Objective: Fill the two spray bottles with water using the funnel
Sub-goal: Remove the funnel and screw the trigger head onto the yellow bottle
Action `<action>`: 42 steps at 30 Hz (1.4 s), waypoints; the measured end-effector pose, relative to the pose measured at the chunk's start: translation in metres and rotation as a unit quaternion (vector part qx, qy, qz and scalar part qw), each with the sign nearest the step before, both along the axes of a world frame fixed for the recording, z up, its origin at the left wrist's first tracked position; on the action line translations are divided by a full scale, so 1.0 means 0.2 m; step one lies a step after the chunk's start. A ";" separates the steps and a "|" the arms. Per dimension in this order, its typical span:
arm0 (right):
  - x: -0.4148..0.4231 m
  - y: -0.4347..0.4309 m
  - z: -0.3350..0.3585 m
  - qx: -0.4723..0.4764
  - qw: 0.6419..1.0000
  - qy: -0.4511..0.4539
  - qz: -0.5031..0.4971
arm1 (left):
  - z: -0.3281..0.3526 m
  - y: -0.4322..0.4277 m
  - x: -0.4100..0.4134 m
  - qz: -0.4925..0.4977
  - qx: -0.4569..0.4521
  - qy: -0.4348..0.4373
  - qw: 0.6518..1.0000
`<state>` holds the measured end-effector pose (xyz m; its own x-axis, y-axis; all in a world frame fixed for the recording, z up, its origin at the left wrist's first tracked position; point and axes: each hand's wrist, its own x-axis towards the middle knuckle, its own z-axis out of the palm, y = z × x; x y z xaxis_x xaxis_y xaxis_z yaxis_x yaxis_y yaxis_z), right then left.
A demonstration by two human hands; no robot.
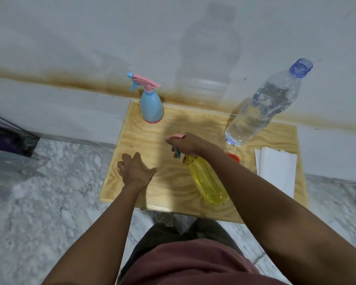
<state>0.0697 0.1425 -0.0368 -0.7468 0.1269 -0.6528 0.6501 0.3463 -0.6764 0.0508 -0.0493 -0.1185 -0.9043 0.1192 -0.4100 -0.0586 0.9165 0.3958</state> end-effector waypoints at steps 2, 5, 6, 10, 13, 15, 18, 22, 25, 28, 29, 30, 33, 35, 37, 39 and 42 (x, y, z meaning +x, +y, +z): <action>0.00 0.01 0.01 0.016 1.000 0.013 0.006 | 0.00 0.01 0.00 -0.004 -0.012 0.002 1.000; 0.01 0.02 0.02 0.027 0.999 0.028 0.002 | -0.01 0.01 0.00 -0.002 -0.018 0.005 1.000; 0.01 0.03 0.01 0.025 0.999 0.027 0.002 | -0.02 0.01 -0.01 -0.002 -0.019 0.006 1.000; 0.02 0.04 0.01 0.000 1.000 0.022 -0.006 | -0.04 0.00 -0.01 -0.013 -0.032 0.015 0.999; 0.02 0.05 0.02 0.000 0.999 0.031 -0.004 | -0.04 0.00 -0.01 -0.008 -0.032 0.014 0.999; 0.02 0.04 0.03 0.012 1.000 0.027 0.007 | -0.05 0.00 -0.02 -0.008 -0.036 0.012 0.999; 0.03 0.04 0.03 0.034 0.999 0.022 0.021 | -0.06 0.00 -0.02 -0.019 -0.045 0.020 0.999; 0.06 0.05 0.02 0.001 0.999 0.037 -0.021 | -0.05 -0.01 -0.02 -0.011 -0.035 0.007 0.999; 0.08 0.06 0.05 -0.001 0.997 0.072 -0.007 | 0.01 0.00 -0.03 -0.020 -0.021 -0.001 1.000; 0.12 0.06 0.13 0.000 0.990 0.138 -0.034 | 0.14 0.01 -0.03 -0.082 0.123 -0.069 0.987; 0.14 0.06 0.16 -0.001 0.984 0.169 -0.054 | 0.19 0.02 -0.02 -0.114 0.187 -0.127 0.967; 0.15 0.05 0.20 -0.006 0.976 0.206 -0.072 | 0.25 0.04 0.00 -0.153 0.225 -0.174 0.946; 0.18 0.04 0.29 -0.036 0.945 0.301 -0.121 | 0.36 0.15 0.09 -0.230 0.253 -0.212 0.916; 0.17 0.03 0.33 -0.047 0.929 0.337 -0.144 | 0.38 0.24 0.12 -0.213 0.303 -0.176 0.912; 0.15 0.03 0.34 -0.044 0.917 0.366 -0.156 | 0.39 0.29 0.12 -0.176 0.340 -0.139 0.913; 0.12 0.04 0.35 -0.029 0.904 0.398 -0.151 | 0.39 0.32 0.11 -0.143 0.354 -0.105 0.918; 0.11 0.07 0.30 0.020 0.908 0.395 -0.141 | 0.38 0.35 0.05 -0.117 0.354 -0.055 0.926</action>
